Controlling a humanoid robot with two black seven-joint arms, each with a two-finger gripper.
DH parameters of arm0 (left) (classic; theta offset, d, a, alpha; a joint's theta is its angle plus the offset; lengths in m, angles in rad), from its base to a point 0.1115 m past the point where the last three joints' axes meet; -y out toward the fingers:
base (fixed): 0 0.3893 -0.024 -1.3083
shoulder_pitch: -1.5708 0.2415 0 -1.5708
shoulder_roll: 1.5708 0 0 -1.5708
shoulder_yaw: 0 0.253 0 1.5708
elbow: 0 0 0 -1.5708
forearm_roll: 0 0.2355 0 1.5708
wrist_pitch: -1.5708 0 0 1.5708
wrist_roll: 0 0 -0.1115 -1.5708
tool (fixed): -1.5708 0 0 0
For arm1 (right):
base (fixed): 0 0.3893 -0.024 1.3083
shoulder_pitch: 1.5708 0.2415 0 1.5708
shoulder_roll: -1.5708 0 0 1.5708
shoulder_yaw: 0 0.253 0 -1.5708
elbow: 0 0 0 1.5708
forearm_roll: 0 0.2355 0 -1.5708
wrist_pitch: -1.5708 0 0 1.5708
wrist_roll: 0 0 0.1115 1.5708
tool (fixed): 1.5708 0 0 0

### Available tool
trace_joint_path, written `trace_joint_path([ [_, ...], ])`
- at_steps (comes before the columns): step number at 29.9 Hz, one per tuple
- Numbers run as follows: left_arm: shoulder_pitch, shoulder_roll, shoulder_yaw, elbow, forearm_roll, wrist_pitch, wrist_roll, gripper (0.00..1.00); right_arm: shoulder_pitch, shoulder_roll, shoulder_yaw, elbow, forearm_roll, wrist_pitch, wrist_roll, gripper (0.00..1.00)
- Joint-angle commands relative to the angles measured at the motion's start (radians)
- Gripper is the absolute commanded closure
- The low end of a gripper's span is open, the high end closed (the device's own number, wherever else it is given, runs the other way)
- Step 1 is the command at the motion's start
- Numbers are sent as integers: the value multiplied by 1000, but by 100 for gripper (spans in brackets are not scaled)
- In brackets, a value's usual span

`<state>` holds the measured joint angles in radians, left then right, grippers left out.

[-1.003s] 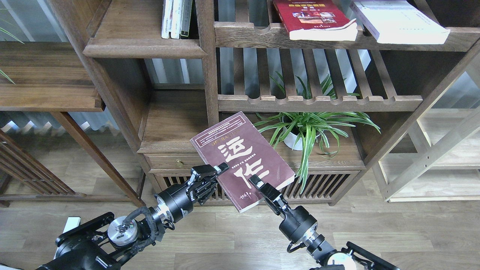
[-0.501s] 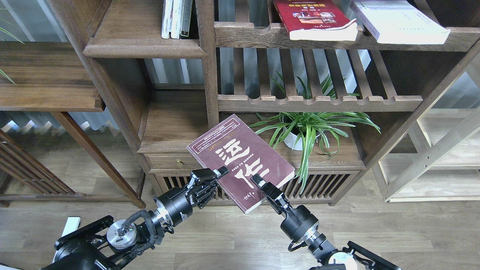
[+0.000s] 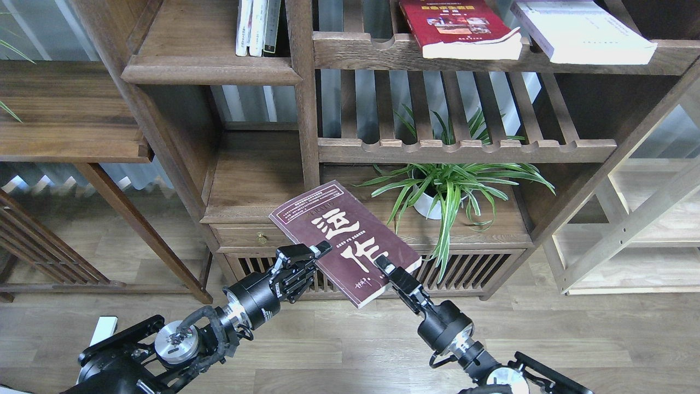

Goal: Organize books on shelf
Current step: 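Hand the book to the left gripper and withdraw the right gripper, then lift the book with the left gripper up toward the top shelf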

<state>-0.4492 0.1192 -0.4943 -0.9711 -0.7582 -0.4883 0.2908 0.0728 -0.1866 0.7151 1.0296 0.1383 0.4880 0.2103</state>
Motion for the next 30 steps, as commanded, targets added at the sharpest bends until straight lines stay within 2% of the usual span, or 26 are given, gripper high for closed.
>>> trace_joint_path([
  [1,3,-1,2,0,2,0,1,96,1,-14,3,-16,-2,1,0,19],
  [3,3,-1,2,-1,3,0,-1,96,2,-14,6,-34,-2,1,1,12],
  [5,1,0,2,-6,3,0,-1,96,2,-23,15,-65,-2,1,1,2],
  [11,23,69,-4,-83,3,0,-5,96,-5,-33,90,-193,12,1,12,1],
  [18,76,175,-39,-156,49,0,-4,97,4,-22,110,-449,15,1,9,1],
  [26,161,302,-127,-305,146,0,-5,97,16,-11,115,-578,20,1,15,1],
  [30,204,410,-167,-385,190,0,-5,97,35,7,115,-620,23,1,15,1],
])
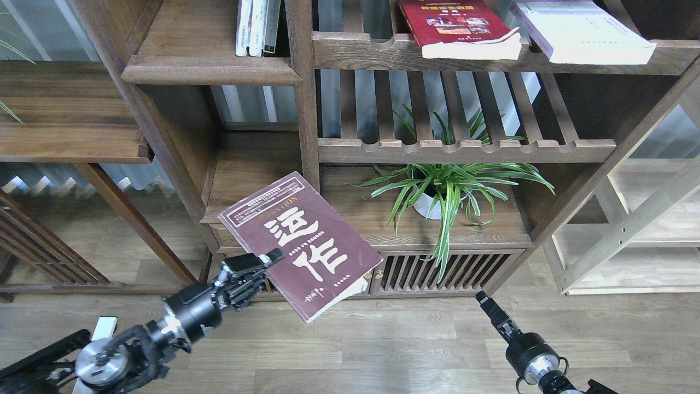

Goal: Organize books on shelf
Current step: 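Lift the book with the left gripper up toward the top shelf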

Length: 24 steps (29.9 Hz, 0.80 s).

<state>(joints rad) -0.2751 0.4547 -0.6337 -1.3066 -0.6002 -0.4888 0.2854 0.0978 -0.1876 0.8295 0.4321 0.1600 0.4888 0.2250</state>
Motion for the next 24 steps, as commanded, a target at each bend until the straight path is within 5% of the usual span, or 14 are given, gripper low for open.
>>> trace_joint_path([
  [1,36,97,-40,-62,46,0,-3,97,10,10,-1,-24,1,0,1,1],
  [24,62,390,-543,-246,517,0,17,97,91,54,-4,-64,4,0,-4,1],
])
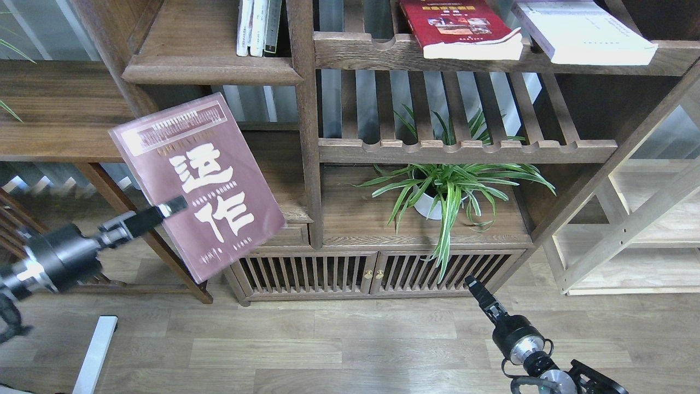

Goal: Organize books on shelf
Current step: 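Lift the book with the left gripper up toward the top shelf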

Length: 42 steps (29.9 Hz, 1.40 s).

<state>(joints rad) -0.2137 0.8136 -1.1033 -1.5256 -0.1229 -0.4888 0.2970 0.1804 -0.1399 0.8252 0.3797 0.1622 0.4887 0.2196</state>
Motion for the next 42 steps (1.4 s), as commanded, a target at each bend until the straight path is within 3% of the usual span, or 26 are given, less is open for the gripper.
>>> trace_joint_path([
  [1,0,42,-94,-31,49,0,7,97,10,9,0,-15,7,0,1,1],
  [10,-55,151,-191,-21,59,0,47,97,17,20,2,-27,23,0,3,1],
  [16,-151,186,-208,16,71,0,102,97,19,20,0,-27,23,0,3,1],
  [26,-231,214,-204,36,71,0,128,97,17,22,0,-25,23,0,4,1],
  [32,-321,210,-173,91,83,0,168,97,17,16,0,-24,23,0,3,1],
  [42,-518,200,-18,186,88,0,171,97,5,20,0,-18,33,0,4,1],
])
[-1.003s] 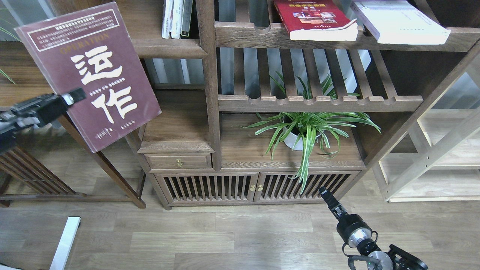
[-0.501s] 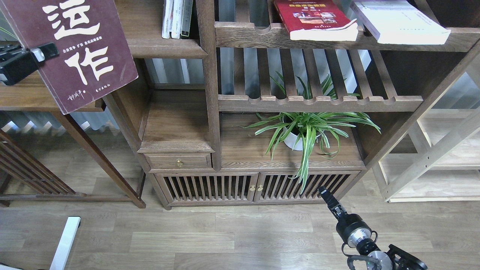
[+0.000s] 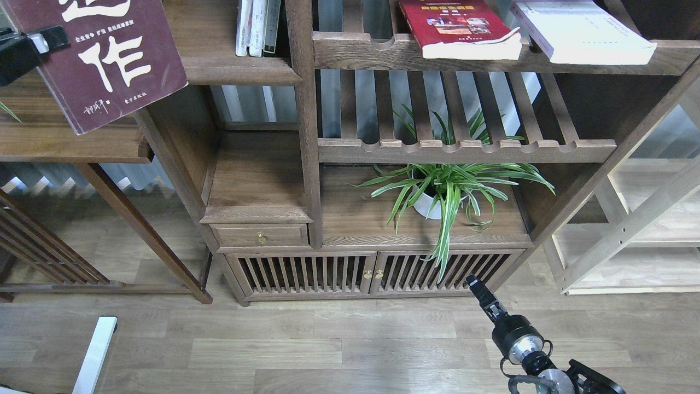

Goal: Organize books on shelf
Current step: 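Lift the book with the left gripper up toward the top shelf, then insert the book upright beside the white books on the top shelf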

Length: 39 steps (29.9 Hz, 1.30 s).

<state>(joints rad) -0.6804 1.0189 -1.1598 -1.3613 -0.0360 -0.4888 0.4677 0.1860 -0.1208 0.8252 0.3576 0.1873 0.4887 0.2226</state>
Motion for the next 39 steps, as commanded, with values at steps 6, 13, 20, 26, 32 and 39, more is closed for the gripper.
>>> trace_joint_path([
  [6,-146,-11,104,62,-1,0,2,97,0,1,0,11,26,0,1,1],
  [13,-271,-28,198,132,1,0,2,97,0,4,-1,17,26,0,-5,1],
  [20,-373,-82,278,226,1,0,5,97,0,4,-1,21,26,0,-6,1],
  [26,-445,-164,313,294,2,0,21,97,-2,7,-1,29,26,0,-8,1],
  [32,-492,-236,336,359,4,0,21,97,-8,7,-1,43,26,0,-8,1],
  [39,-550,-322,365,453,7,0,21,97,-17,6,0,46,27,0,-8,1],
])
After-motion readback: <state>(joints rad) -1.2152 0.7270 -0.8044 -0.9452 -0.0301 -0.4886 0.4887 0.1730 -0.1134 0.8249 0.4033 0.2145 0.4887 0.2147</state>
